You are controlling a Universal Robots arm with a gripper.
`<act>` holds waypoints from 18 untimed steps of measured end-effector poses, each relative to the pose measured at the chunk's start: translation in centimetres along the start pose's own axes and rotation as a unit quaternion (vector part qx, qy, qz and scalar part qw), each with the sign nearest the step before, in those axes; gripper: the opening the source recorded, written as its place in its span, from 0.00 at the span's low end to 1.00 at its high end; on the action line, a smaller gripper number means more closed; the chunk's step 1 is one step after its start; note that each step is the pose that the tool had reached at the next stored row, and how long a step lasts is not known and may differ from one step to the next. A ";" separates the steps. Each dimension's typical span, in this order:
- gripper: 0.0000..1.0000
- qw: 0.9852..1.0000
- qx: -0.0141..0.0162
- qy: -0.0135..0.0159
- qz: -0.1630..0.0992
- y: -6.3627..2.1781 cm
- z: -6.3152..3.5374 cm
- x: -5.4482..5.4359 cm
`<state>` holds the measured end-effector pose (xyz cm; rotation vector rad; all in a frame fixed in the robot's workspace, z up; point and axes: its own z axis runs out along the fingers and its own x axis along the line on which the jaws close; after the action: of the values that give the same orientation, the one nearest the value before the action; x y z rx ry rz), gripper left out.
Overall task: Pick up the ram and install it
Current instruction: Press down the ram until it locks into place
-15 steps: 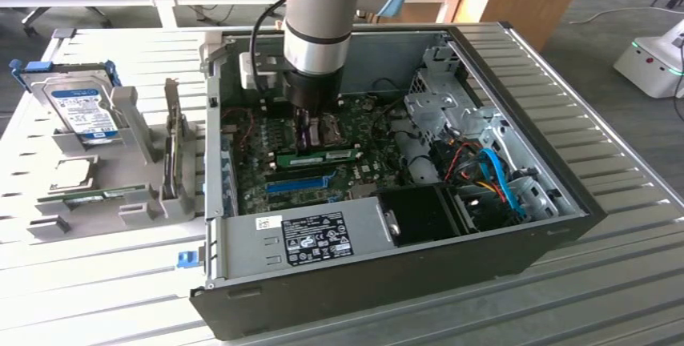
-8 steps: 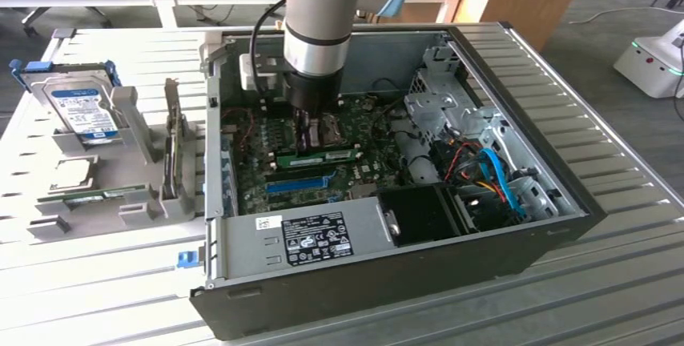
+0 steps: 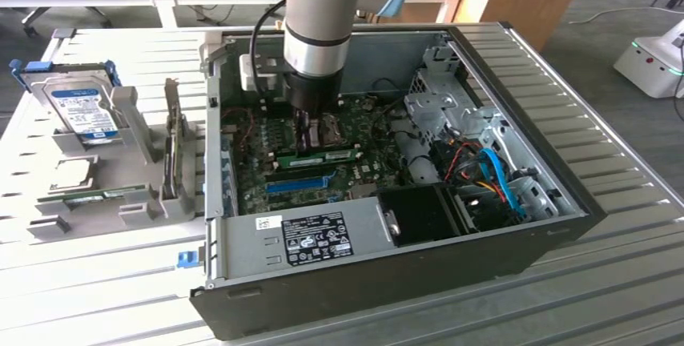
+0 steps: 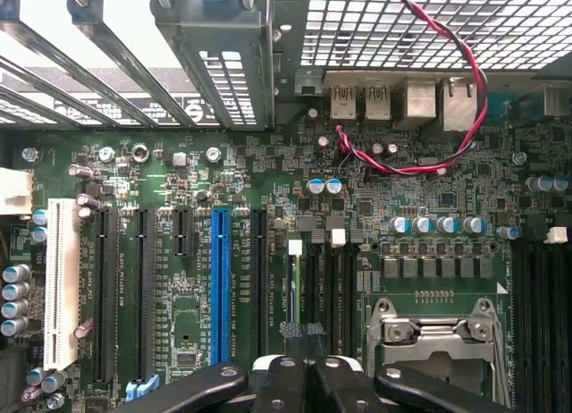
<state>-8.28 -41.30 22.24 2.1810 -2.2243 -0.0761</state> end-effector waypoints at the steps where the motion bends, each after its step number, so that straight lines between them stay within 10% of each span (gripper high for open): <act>1: 0.11 1.000 0.000 0.000 0.000 0.00 0.00 0.0; 18: 0.11 1.000 -0.003 0.000 0.000 0.07 -1.93 0.0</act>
<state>-8.25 -41.30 24.17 2.1777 -2.2212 -0.0828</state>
